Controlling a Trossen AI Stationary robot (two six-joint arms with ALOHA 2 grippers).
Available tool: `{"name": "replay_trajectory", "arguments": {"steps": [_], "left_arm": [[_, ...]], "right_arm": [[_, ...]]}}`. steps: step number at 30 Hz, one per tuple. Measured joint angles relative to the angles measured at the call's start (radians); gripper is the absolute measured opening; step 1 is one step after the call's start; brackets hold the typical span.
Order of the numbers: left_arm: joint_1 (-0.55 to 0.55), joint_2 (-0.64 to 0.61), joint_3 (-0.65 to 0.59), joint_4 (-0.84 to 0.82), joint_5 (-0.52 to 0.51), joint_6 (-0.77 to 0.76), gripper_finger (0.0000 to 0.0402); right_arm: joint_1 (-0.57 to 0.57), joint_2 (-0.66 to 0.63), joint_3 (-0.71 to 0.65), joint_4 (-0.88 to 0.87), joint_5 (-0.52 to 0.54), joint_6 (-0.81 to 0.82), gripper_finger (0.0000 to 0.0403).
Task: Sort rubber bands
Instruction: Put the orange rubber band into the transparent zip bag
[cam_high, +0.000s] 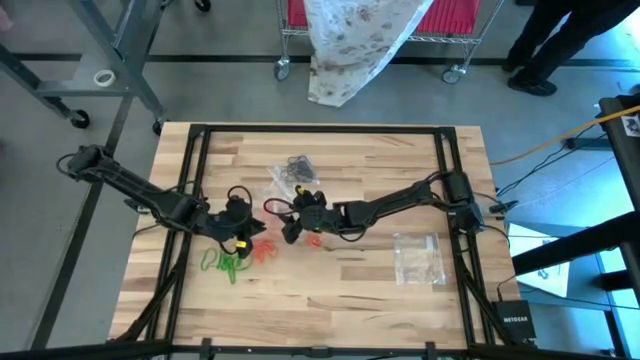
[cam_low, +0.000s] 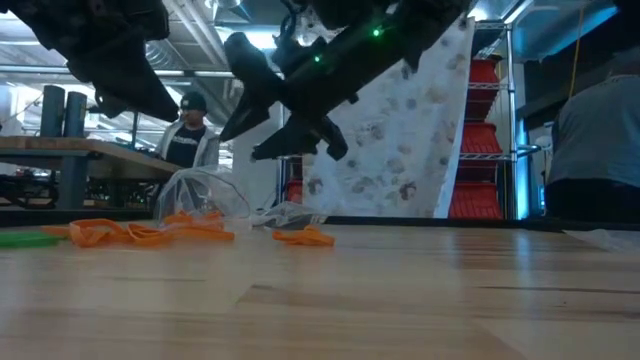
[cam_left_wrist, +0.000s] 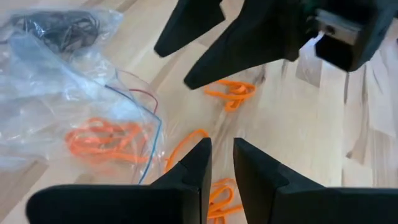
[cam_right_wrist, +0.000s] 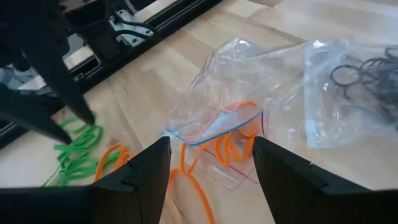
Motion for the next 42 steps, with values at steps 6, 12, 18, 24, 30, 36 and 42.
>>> {"name": "replay_trajectory", "arguments": {"steps": [6,12,18,24,30,36,42], "left_arm": [[0.023,0.000,0.000,0.002,0.000,-0.016,0.0059],[0.024,0.000,0.000,-0.003,0.000,-0.033,0.0059],[0.024,0.000,0.000,-0.005,0.018,-0.036,0.0061],[0.027,0.001,0.000,-0.006,0.028,-0.053,0.0123],[0.024,0.001,0.000,-0.008,0.029,-0.045,0.0177],[0.024,0.001,0.000,-0.042,0.029,-0.035,0.0184],[0.024,0.001,0.000,-0.058,0.029,-0.035,0.0184]], "right_arm": [[0.000,-0.030,0.000,-0.049,-0.038,-0.059,0.0221],[0.008,-0.031,0.000,-0.065,-0.159,-0.144,0.0221],[0.018,-0.024,0.000,-0.084,-0.175,-0.268,0.0221],[0.020,-0.023,0.000,-0.082,-0.175,-0.372,0.0221],[0.020,-0.022,0.000,-0.082,-0.195,-0.439,0.0221],[0.020,0.011,-0.001,-0.069,-0.209,-0.508,0.0221],[0.019,0.120,-0.001,0.023,-0.208,-0.503,0.0221]]}}
